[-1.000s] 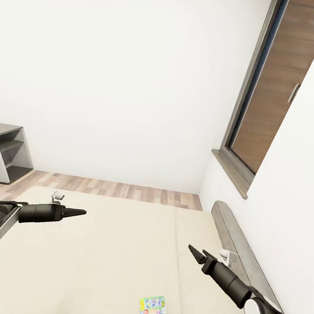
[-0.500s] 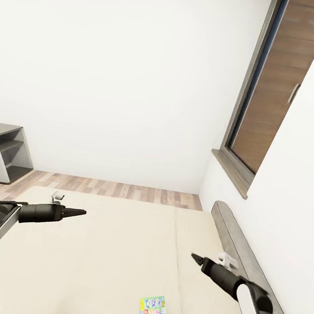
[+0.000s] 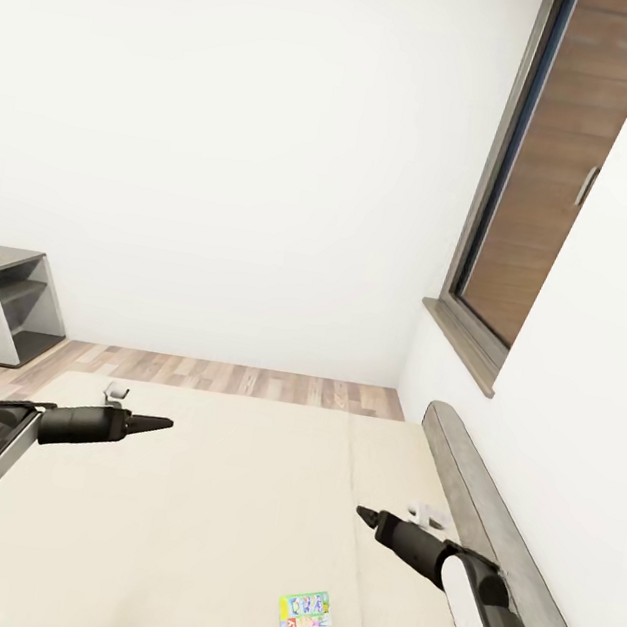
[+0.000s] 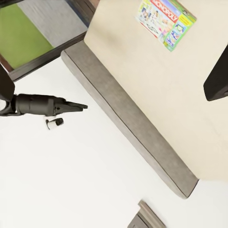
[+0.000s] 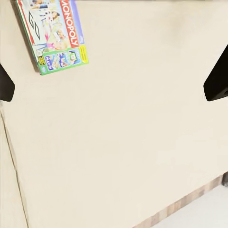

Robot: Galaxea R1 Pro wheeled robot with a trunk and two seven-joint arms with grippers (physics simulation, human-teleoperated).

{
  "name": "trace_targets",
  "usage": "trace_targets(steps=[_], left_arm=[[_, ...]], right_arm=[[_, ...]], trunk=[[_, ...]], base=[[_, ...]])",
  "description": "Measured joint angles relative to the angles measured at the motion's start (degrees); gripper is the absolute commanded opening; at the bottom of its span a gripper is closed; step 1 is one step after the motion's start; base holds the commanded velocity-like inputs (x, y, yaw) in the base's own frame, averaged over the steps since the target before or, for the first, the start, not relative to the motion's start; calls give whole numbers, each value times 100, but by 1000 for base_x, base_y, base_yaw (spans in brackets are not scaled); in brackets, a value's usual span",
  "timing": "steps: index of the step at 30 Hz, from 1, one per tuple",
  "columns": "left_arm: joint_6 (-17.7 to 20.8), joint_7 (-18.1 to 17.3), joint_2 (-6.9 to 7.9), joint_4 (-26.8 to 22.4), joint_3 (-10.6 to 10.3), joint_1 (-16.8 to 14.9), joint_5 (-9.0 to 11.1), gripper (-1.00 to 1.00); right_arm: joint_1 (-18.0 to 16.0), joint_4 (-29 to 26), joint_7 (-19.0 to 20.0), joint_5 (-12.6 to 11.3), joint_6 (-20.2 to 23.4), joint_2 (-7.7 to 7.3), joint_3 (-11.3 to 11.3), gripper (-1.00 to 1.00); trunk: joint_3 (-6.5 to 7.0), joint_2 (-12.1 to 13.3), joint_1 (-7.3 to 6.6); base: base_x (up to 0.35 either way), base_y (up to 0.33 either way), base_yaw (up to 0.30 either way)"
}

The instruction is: Put all the toys in the child's room - the three board games (two on the bed and one on the table), the two jigsaw puzzles on the table, and the tennis ball on the table - inside the toy box on the table in the child's room.

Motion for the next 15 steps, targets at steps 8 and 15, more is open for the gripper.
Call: trace_targets(steps=[8,15], left_arm=[[15,-31,-4,-144,-14,0,5,100],[47,-231,-30,-173,-22,0,16,100]], right_arm=[[-561,386,-607,401,165,349,350,100],[-1760,1983,-1665,577,602,828,398,100]], trunk=[[0,0,0],[0,1,0]], base=[[0,0,0],[0,0,0]])
